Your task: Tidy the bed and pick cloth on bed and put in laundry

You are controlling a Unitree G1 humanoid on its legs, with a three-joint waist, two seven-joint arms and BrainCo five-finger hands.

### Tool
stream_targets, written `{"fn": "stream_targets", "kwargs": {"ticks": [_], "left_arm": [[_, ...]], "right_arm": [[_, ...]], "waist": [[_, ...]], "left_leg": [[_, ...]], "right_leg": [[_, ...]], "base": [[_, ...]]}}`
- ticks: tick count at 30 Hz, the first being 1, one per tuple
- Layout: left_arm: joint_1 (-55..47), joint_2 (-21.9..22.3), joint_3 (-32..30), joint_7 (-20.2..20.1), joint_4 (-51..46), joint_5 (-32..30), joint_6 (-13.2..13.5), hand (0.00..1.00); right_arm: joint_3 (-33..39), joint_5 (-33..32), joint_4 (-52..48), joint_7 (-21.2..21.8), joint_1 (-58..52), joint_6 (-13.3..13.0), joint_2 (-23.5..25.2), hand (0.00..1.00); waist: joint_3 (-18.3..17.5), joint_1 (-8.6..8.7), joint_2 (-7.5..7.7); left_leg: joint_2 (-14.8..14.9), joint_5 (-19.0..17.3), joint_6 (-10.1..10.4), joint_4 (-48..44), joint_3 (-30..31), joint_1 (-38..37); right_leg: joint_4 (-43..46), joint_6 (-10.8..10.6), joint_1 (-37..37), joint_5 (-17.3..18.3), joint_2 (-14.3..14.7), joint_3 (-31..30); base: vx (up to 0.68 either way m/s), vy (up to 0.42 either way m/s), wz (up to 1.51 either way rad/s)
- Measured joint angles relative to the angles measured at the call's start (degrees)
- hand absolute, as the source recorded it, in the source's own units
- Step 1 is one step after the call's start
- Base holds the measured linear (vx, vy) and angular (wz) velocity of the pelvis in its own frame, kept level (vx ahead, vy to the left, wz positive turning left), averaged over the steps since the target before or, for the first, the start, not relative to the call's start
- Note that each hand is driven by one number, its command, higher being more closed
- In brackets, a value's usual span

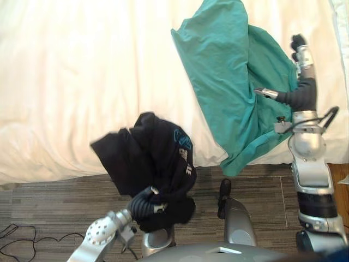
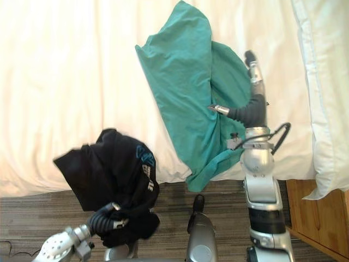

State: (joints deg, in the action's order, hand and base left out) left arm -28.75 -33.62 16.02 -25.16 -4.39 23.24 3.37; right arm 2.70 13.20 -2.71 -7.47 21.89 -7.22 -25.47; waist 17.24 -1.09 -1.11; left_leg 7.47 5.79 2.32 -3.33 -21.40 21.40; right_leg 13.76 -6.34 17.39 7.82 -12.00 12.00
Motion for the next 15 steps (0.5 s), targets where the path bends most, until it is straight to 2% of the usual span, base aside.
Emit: {"fn": "stream_targets", "kwargs": {"ticks": [2,8,11,13,15], "left_arm": [[-1.7,-2.2,1.7,0.0,0.0,5.3,-0.3,1.00],[-3.6,-5.3,2.3,-1.1,0.0,12.9,-0.5,1.00],[-4.1,-8.1,2.5,-1.1,-1.0,15.9,-0.8,1.00],[-4.6,-12.0,2.8,-1.1,-4.1,19.0,-1.0,1.00],[-4.8,-14.3,3.1,-1.1,-5.2,21.8,-1.4,1.00]], "right_arm": [[-2.0,1.9,8.1,0.5,4.1,0.8,-4.3,0.00],[-5.9,3.4,22.0,0.6,11.8,1.8,-11.3,0.00],[-7.8,3.7,28.3,0.6,17.0,2.0,-15.5,0.00],[-10.2,2.1,35.1,1.0,23.3,2.1,-19.5,0.00],[-11.0,-0.2,38.9,2.0,25.6,1.6,-20.9,0.00]], "waist": [[-0.3,-0.31,-0.56],[0.2,-0.07,-3.12],[1.2,0.08,-5.03],[2.1,-0.22,-7.08],[2.6,-1.01,-8.05]], "left_leg": [[-0.7,2.2,0.1,3.7,0.0,-1.0],[-2.3,5.3,-0.6,8.9,0.0,-1.9],[-2.8,5.5,-0.8,8.9,0.1,-1.0],[-2.9,5.9,-1.4,9.0,-0.1,1.4],[-3.1,6.2,-1.7,8.9,-0.5,2.5]], "right_leg": [[-0.9,-0.2,0.1,-0.4,0.2,0.0],[-3.6,-0.9,0.1,-2.3,0.3,-0.2],[-4.1,-1.6,0.7,-2.9,0.0,-0.4],[-4.6,-1.9,2.9,-3.9,0.0,-0.8],[-4.8,-2.0,4.2,-4.3,0.0,-1.5]], "base": [[0.00,0.006,0.07],[0.01,0.041,0.02],[0.01,0.052,0.04],[-0.01,0.055,-0.05],[0.02,0.045,-0.08]]}}
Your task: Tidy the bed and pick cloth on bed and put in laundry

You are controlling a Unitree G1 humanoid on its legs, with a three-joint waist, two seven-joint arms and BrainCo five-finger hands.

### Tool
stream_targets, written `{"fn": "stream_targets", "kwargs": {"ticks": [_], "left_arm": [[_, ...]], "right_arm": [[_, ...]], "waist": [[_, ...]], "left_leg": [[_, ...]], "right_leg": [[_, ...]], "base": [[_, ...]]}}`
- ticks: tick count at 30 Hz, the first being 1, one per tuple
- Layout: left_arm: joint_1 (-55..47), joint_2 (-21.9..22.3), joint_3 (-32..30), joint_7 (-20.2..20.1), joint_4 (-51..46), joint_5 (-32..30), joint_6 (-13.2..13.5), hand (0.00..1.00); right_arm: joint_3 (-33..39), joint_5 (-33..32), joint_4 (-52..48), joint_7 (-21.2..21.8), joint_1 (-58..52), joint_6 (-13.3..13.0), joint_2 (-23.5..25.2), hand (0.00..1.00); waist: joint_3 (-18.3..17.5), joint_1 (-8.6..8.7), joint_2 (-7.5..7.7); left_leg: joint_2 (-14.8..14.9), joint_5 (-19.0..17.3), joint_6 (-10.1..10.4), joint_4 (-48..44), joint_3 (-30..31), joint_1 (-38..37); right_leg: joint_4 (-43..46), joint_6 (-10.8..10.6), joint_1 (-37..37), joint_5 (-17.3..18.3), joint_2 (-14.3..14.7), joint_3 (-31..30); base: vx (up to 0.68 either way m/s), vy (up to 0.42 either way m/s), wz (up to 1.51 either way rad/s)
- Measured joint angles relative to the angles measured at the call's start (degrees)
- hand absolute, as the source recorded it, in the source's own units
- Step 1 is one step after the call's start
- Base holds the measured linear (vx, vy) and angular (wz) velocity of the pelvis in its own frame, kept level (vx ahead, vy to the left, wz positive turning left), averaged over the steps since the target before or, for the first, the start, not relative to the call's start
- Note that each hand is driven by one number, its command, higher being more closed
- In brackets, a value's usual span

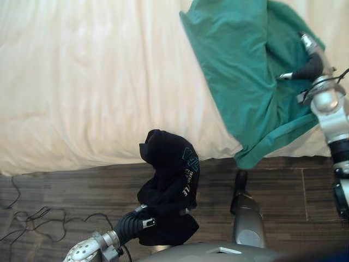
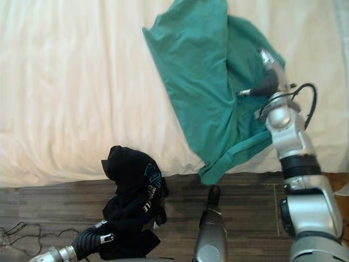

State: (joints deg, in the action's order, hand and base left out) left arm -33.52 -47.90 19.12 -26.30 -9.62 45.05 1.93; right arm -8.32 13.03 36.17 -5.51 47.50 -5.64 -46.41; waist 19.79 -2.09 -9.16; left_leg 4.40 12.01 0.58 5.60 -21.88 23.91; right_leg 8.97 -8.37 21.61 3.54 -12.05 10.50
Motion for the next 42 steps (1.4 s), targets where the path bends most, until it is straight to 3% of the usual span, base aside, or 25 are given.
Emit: {"fn": "stream_targets", "kwargs": {"ticks": [7,8,14,20,26,30,35,38,40,42], "left_arm": [[-1.7,0.2,0.7,-0.1,0.9,-0.4,1.1,1.00],[-1.6,0.2,0.7,-0.1,0.9,-0.8,1.1,1.00],[-0.7,2.5,0.6,0.0,1.8,-1.9,1.0,1.00],[2.1,4.5,0.6,0.0,2.1,-3.0,0.6,1.00],[6.2,7.1,1.1,0.4,5.8,-5.5,-0.5,1.00],[7.7,9.5,1.2,1.2,8.9,-8.8,-0.6,1.00],[10.5,15.3,-0.7,4.4,13.5,-15.6,-0.6,1.00],[13.1,23.4,-6.8,7.0,21.2,-20.2,-0.6,1.00],[16.2,30.9,-12.3,11.1,26.9,-25.7,-1.1,1.00],[17.4,34.7,-14.3,14.3,28.1,-30.4,-1.5,1.00]], "right_arm": [[-3.7,-2.7,3.8,0.8,2.3,-1.7,-2.0,0.00],[-4.0,-2.7,4.6,0.8,2.5,-1.7,-2.0,1.00],[-4.0,-0.4,5.1,0.6,2.4,-1.7,-0.5,1.00],[-3.2,-0.5,0.2,-0.1,-4.7,-0.3,5.9,1.00],[1.3,-2.3,-6.1,-0.2,-21.4,-0.3,24.2,1.00],[2.4,-6.5,-6.0,-0.1,-29.5,-0.4,30.8,1.00],[4.3,-9.4,-5.2,2.0,-37.4,-0.4,36.8,1.00],[5.4,-9.4,-3.2,4.5,-39.9,-0.4,38.5,1.00],[6.9,-9.4,-1.0,5.7,-42.0,-0.3,39.6,1.00],[9.6,-9.4,0.1,6.5,-43.7,0.1,40.9,1.00]], "waist": [[0.3,-1.16,-0.36],[0.3,-1.35,-0.35],[0.2,-1.79,-0.25],[-0.4,-1.11,2.16],[-5.9,-0.12,6.48],[-9.2,0.32,8.82],[-12.1,1.00,10.47],[-14.1,1.04,10.44],[-16.0,1.08,10.79],[-16.8,1.31,11.64]], "left_leg": [[0.0,0.1,0.1,0.0,-0.3,1.1],[0.0,-0.5,0.9,0.0,-0.4,1.2],[0.3,-0.9,1.0,0.0,-1.4,1.0],[0.6,-1.7,1.3,0.0,-1.8,-3.5],[0.9,-2.6,1.9,0.0,-1.1,-9.0],[1.0,-3.0,2.4,0.0,-1.0,-12.1],[1.4,-3.5,2.9,0.0,0.4,-16.0],[1.5,-3.6,3.1,0.3,0.6,-17.6],[1.5,-3.7,3.2,0.4,2.4,-18.5],[1.2,-3.8,3.3,0.4,4.5,-19.1]], "right_leg": [[1.6,0.5,2.1,0.4,-0.2,-0.4],[1.9,0.5,2.4,0.5,-0.2,-0.4],[2.2,0.3,2.4,0.5,-0.2,-0.5],[2.1,0.5,-2.1,1.4,-0.3,0.0],[1.3,1.2,-8.7,3.3,-0.1,2.0],[0.9,2.0,-12.8,4.5,0.1,3.4],[-1.1,2.0,-18.4,5.6,1.0,4.5],[-2.3,2.0,-20.0,6.0,1.8,4.7],[-3.1,2.2,-21.9,6.7,1.9,6.0],[-2.9,1.9,-23.8,7.3,1.8,8.1]], "base": [[0.03,0.019,-0.02],[0.00,0.000,0.00],[0.02,0.020,-0.02],[0.09,0.010,-0.02],[0.16,-0.035,0.06],[0.14,-0.029,0.21],[0.06,-0.032,0.10],[-0.01,-0.013,-0.05],[0.01,-0.018,0.23],[0.05,-0.031,0.53]]}}
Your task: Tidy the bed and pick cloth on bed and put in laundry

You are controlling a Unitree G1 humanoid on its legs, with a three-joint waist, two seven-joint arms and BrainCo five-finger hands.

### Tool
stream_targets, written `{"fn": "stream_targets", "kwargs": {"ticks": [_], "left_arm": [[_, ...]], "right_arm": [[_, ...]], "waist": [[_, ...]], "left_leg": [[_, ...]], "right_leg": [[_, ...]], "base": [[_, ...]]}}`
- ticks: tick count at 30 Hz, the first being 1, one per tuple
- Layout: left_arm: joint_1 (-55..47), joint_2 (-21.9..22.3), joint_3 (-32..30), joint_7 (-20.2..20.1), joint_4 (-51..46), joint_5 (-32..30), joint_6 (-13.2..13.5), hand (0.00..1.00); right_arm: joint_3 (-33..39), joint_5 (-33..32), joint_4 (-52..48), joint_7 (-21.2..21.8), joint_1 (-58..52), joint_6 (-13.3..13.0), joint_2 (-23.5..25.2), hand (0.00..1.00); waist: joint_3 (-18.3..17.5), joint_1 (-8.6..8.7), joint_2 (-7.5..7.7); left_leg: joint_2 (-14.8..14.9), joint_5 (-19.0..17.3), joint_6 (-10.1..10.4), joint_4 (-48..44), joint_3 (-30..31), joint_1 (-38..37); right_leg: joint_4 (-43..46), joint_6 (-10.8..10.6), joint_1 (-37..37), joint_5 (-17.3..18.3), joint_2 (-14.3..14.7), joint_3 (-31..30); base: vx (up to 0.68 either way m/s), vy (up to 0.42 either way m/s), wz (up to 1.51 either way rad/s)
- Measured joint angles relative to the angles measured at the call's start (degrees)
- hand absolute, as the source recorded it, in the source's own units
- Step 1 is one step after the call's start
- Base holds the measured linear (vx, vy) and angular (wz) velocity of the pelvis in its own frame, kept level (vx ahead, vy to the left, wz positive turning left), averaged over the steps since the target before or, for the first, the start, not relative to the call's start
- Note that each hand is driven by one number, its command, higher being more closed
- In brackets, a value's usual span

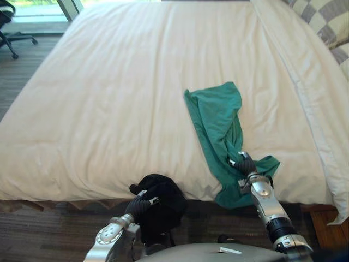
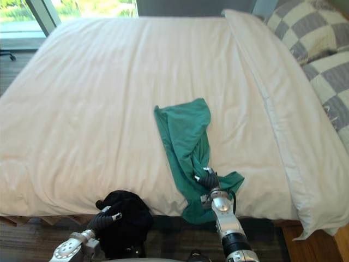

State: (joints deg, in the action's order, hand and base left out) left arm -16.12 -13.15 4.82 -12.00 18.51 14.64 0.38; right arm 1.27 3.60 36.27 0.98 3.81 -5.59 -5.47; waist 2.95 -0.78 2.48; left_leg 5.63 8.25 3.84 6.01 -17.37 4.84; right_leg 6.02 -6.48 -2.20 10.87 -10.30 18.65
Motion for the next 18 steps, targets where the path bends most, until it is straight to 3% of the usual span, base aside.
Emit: {"fn": "stream_targets", "kwargs": {"ticks": [4,7,9,10,12,13,14,16,18], "left_arm": [[2.5,7.1,-5.8,5.1,10.1,-6.6,0.6,1.00],[4.2,9.5,-10.2,8.9,19.8,-7.6,0.4,1.00],[6.1,9.7,-14.9,11.5,25.7,-7.9,0.4,1.00],[6.6,9.7,-17.0,13.3,28.8,-7.7,0.3,1.00],[6.1,9.5,-18.4,15.1,31.0,-6.8,0.3,1.00],[5.9,9.6,-18.7,15.8,31.4,-6.6,0.3,1.00],[5.9,9.5,-19.0,16.3,31.4,-6.5,0.3,1.00],[6.1,9.7,-19.5,17.3,32.4,-6.3,0.5,1.00],[6.5,10.0,-19.6,17.4,32.3,-6.5,0.8,1.00]], "right_arm": [[6.5,-0.4,2.3,-0.1,-3.2,0.8,3.4,1.00],[10.5,-3.0,5.2,-0.7,-4.7,0.9,4.5,1.00],[13.4,-6.1,7.6,-1.8,-5.5,1.0,5.0,1.00],[15.0,-8.5,8.7,-2.6,-6.1,1.4,5.4,1.00],[17.1,-11.0,10.4,-4.1,-7.5,2.1,5.9,1.00],[17.8,-11.8,10.6,-4.9,-8.7,2.1,6.1,1.00],[18.5,-12.3,10.8,-5.3,-9.5,2.1,6.4,1.00],[19.4,-13.5,10.9,-6.9,-12.1,2.1,6.6,1.00],[19.4,-13.6,10.9,-7.6,-14.3,2.1,6.5,1.00]], "waist": [[-1.1,-0.14,2.40],[-1.5,-0.13,3.57],[-1.2,0.00,4.10],[-1.0,0.05,4.27],[-0.9,0.14,4.45],[-0.8,0.26,4.31],[-0.8,0.47,4.37],[-0.6,1.32,4.13],[-0.6,1.45,4.08]], "left_leg": [[-1.7,-0.3,-0.1,0.0,5.0,-0.7],[-2.9,-2.0,-0.4,0.0,7.5,-2.5],[-3.1,-2.6,-0.4,0.0,10.0,-3.9],[-3.0,-2.9,-0.6,0.0,11.7,-4.8],[-2.7,-3.8,-1.1,-0.1,14.2,-6.2],[-2.2,-4.0,-1.5,-0.2,16.5,-6.5],[-1.8,-4.2,-1.8,-0.4,18.1,-6.4],[-1.5,-4.2,-1.9,-0.4,24.4,-4.8],[-2.0,-4.3,-1.8,-0.7,28.8,-3.6]], "right_leg": [[0.2,-0.4,-4.5,1.3,-0.8,6.2],[2.5,0.2,-7.1,1.8,-1.9,9.1],[8.9,0.9,-7.3,1.6,-2.7,9.8],[13.6,2.3,-7.0,0.7,-3.3,9.7],[22.6,7.1,-4.5,-2.4,-4.0,8.2],[26.6,7.5,-2.7,-3.3,-3.8,6.0],[27.6,7.2,-1.7,-2.3,-2.8,4.0],[25.4,5.5,2.0,4.1,2.9,-2.8],[21.2,5.1,3.6,5.4,6.6,-7.2]], "base": [[0.08,-0.035,0.68],[0.12,0.001,0.63],[0.14,0.039,0.62],[0.16,0.078,0.69],[0.14,0.072,0.70],[0.14,0.017,0.72],[0.16,-0.025,0.99],[0.13,-0.078,1.28],[0.08,-0.135,1.23]]}}
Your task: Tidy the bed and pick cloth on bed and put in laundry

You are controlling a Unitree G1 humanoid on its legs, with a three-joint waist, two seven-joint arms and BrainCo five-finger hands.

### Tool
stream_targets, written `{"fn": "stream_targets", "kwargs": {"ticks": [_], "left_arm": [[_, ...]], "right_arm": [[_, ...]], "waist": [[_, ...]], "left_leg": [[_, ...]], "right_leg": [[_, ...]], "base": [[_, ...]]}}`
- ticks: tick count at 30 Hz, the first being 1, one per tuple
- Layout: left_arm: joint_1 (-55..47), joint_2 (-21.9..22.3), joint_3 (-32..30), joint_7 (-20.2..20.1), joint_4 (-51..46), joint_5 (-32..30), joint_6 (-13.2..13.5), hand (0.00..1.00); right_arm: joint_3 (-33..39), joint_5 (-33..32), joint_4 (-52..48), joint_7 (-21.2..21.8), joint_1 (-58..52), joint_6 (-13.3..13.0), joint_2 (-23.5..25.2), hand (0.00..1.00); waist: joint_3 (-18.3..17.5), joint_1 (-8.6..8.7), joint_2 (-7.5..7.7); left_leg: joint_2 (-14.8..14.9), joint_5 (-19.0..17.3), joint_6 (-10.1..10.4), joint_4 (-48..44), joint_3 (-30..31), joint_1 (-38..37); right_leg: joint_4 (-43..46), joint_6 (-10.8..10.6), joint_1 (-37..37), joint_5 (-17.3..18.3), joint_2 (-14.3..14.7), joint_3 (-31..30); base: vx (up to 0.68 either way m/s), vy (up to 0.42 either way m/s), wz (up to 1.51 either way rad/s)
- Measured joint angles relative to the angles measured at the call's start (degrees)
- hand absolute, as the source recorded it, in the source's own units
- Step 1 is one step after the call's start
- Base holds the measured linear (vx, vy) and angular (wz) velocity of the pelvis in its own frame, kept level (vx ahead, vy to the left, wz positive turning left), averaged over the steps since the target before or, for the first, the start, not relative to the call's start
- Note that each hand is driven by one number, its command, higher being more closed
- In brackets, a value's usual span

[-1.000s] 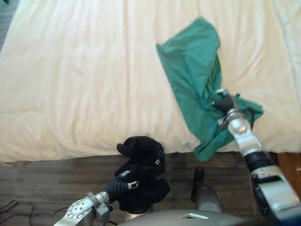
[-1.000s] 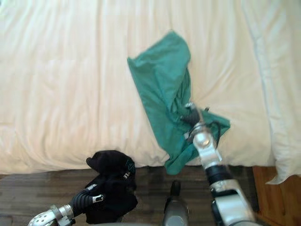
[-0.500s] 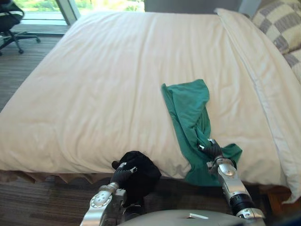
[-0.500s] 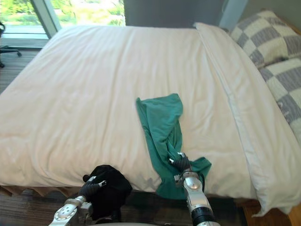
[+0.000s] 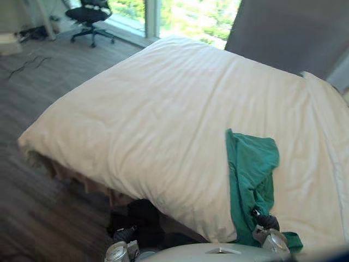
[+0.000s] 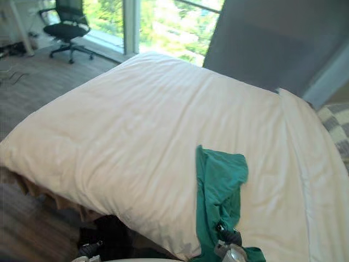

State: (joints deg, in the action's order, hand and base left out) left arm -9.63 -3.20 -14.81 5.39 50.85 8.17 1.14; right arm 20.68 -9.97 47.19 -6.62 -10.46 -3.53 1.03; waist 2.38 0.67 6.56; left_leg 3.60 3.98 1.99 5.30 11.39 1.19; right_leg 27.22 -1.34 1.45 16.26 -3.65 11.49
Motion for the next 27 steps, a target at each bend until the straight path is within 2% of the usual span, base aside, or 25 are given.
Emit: {"fn": "stream_targets", "kwargs": {"ticks": [1,2,3,5,7,10,11,12,13,14,15,16,17,18,19,20,22,23,24,25,26,27], "left_arm": [[0.5,0.6,-0.9,0.0,-0.3,-0.1,0.6,1.00],[0.8,0.7,-1.7,0.0,-0.4,-0.2,0.9,1.00],[1.3,0.7,-2.3,0.0,-0.7,-0.4,1.0,1.00],[2.1,1.7,-3.6,0.2,-1.7,-0.7,1.4,1.00],[2.8,2.7,-4.2,1.2,-2.3,-2.2,1.7,1.00],[3.3,3.0,-4.1,1.2,-2.4,-3.1,1.8,1.00],[3.3,3.0,-3.7,1.2,-2.6,-3.0,1.8,1.00],[3.3,3.3,-3.3,1.2,-3.4,-3.0,1.8,1.00],[3.2,3.6,-3.9,1.2,-3.8,-2.9,1.8,1.00],[3.5,4.4,-5.8,1.4,-4.5,-2.6,1.9,1.00],[3.8,4.9,-6.0,1.7,-4.8,-2.6,2.0,1.00],[4.2,4.6,-5.7,2.2,-5.6,-2.6,2.0,1.00],[4.2,4.5,-5.4,2.2,-6.2,-2.6,2.0,1.00],[4.0,4.6,-4.7,2.1,-6.9,-2.6,2.1,1.00],[3.6,4.6,-3.0,2.1,-6.9,-2.6,2.3,1.00],[3.6,3.7,-1.2,2.1,-6.7,-2.6,2.3,1.00],[3.5,2.4,1.5,2.1,-6.2,-2.5,2.3,1.00],[3.4,2.4,1.7,2.1,-6.2,-2.5,2.3,1.00],[3.2,2.3,2.0,2.1,-6.3,-2.5,2.3,1.00],[4.0,1.7,2.4,2.1,-6.8,-2.0,2.3,1.00],[3.7,1.4,2.5,2.0,-7.5,-1.8,2.4,1.00],[3.0,1.2,2.6,2.0,-7.4,-1.4,2.6,1.00]], "right_arm": [[0.0,0.0,-0.2,-0.3,-0.9,0.0,-0.3,1.00],[0.0,0.0,-0.6,-0.4,-1.1,-0.2,-0.5,1.00],[0.0,-0.1,-2.2,-0.5,-2.2,-0.7,-0.6,1.00],[0.2,-0.1,-4.2,-0.7,-3.5,-1.4,-0.2,1.00],[0.2,0.0,-5.1,-1.2,-4.1,-1.5,-0.5,1.00],[0.2,1.2,-4.9,-2.2,-5.7,-1.3,-1.4,1.00],[0.2,1.8,-4.9,-2.6,-5.8,-1.0,-1.9,1.00],[0.2,2.5,-5.5,-3.3,-6.4,-0.2,-2.7,1.00],[0.2,2.5,-5.8,-3.6,-6.7,0.0,-2.9,1.00],[0.2,2.7,-6.1,-4.5,-7.6,0.1,-3.3,1.00],[0.2,3.0,-6.1,-5.3,-7.9,0.3,-4.0,1.00],[0.2,4.2,-7.0,-6.7,-8.2,1.3,-4.9,1.00],[0.2,4.7,-8.1,-7.2,-8.8,1.9,-5.2,1.00],[0.1,4.9,-9.3,-7.3,-9.9,2.7,-5.8,1.00],[0.0,5.9,-9.6,-7.4,-10.9,3.7,-7.0,1.00],[-0.7,6.7,-9.7,-7.4,-11.6,4.5,-7.7,1.00],[-1.6,6.8,-10.2,-7.4,-13.0,5.0,-8.9,1.00],[-1.7,6.8,-10.3,-7.4,-13.3,5.3,-9.2,1.00],[-1.9,6.8,-11.1,-7.4,-14.3,5.7,-9.3,1.00],[-3.7,6.8,-13.8,-7.4,-16.1,5.9,-9.1,1.00],[-4.7,6.8,-15.6,-7.4,-17.0,6.0,-9.1,1.00],[-5.7,6.8,-18.9,-7.3,-18.2,6.0,-8.3,1.00]], "waist": [[0.1,-0.58,0.02],[0.2,-0.50,0.34],[1.1,-0.52,1.37],[2.8,-0.56,1.01],[4.9,-0.56,-0.09],[4.9,-1.97,-0.07],[4.9,-1.94,-0.20],[5.3,-2.09,-0.63],[5.4,-1.91,-0.64],[5.4,-1.46,-0.78],[5.6,-1.46,-1.04],[6.7,-1.42,-1.47],[7.4,-1.38,-1.95],[8.0,-1.58,-2.79],[8.3,-1.71,-3.38],[8.3,-1.80,-3.16],[8.4,-1.75,-3.21],[8.4,-1.76,-3.30],[8.4,-1.49,-3.25],[8.2,-0.61,-0.93],[8.7,-1.04,-1.64],[9.1,-1.32,-2.60]], "left_leg": [[-0.9,-0.6,0.2,-1.4,1.8,1.6],[-2.0,-1.0,0.4,-2.4,2.3,2.9],[-4.6,-1.7,0.6,-4.3,2.9,4.6],[-4.9,-2.3,-0.2,-6.6,0.9,5.1],[-4.6,-2.3,1.1,-9.2,-0.7,5.9],[-5.3,0.5,1.0,-5.4,2.4,5.4],[-5.7,0.9,0.9,-5.4,3.3,5.9],[-5.5,-0.9,-1.0,-4.9,1.5,7.0],[-4.8,-2.0,-2.1,-5.1,-3.3,7.8],[-2.2,-4.2,-4.3,-6.1,-15.2,9.5],[-0.6,-4.8,-5.3,-7.1,-22.5,10.4],[3.0,-6.4,-8.3,-11.7,-34.8,12.4],[4.5,-6.3,-9.9,-13.5,-38.3,12.9],[5.6,-4.9,-10.8,-15.3,-40.3,13.4],[4.9,-1.4,-8.8,-15.3,-38.2,14.0],[3.1,-0.4,-7.4,-13.7,-35.8,14.1],[0.3,-0.2,-7.0,-11.3,-33.6,13.8],[-0.5,-0.5,-6.7,-10.7,-33.4,13.7],[-1.7,-2.7,-5.4,-10.2,-34.2,13.5],[-0.5,-8.1,-7.0,-16.7,-38.8,14.6],[0.9,-8.6,-9.6,-21.8,-39.0,15.3],[0.9,-8.7,-7.4,-22.9,-35.8,14.5]], "right_leg": [[-5.6,-0.1,0.1,-0.1,1.5,-2.2],[-8.6,0.3,-0.2,-0.7,1.7,-3.5],[-12.6,2.2,-2.0,1.4,0.5,-4.4],[-13.8,2.1,-2.4,1.5,-0.4,-0.6],[-15.5,1.5,-4.3,0.5,0.2,2.0],[-17.1,0.6,-5.3,-0.8,0.3,4.8],[-17.3,0.6,-5.3,-0.8,-0.1,5.8],[-17.5,0.6,-5.5,-0.8,-1.0,8.8],[-18.1,0.5,-5.6,-1.0,-1.1,9.9],[-20.7,0.3,-6.4,-2.3,-1.2,12.1],[-22.7,0.1,-6.9,-3.3,-1.9,14.1],[-23.2,-0.2,-6.9,-4.0,-2.6,17.4],[-22.3,-0.2,-7.0,-3.9,-2.7,18.6],[-20.8,-0.8,-6.9,-3.0,-2.5,20.1],[-19.2,-1.3,-7.0,-1.4,-2.7,20.7],[-18.7,-0.4,-6.7,-0.2,-3.1,21.1],[-18.5,-1.1,-6.5,1.5,-3.1,19.5],[-18.3,-1.0,-6.7,1.8,-3.2,19.2],[-19.2,-0.8,-7.4,2.1,-3.2,19.3],[-21.3,-1.1,-8.6,1.7,-5.0,20.5],[-20.1,-1.5,-8.8,1.6,-5.1,21.5],[-18.4,-4.3,-10.0,0.9,-4.7,22.1]], "base": [[0.06,-0.167,1.02],[0.03,-0.199,0.86],[0.00,-0.142,0.79],[-0.01,-0.083,0.64],[0.04,-0.042,0.51],[0.03,-0.012,0.45],[-0.02,0.016,0.83],[-0.04,0.039,0.72],[-0.07,0.019,1.02],[-0.05,0.006,0.98],[-0.03,0.064,1.29],[0.02,0.114,1.01],[0.03,0.124,1.00],[0.04,0.093,0.91],[0.04,0.124,1.09],[0.01,0.122,1.00],[-0.03,0.099,0.91],[-0.03,0.102,0.94],[0.02,0.120,1.01],[0.04,0.104,0.90],[0.17,0.072,0.59],[0.15,0.022,0.51]]}}
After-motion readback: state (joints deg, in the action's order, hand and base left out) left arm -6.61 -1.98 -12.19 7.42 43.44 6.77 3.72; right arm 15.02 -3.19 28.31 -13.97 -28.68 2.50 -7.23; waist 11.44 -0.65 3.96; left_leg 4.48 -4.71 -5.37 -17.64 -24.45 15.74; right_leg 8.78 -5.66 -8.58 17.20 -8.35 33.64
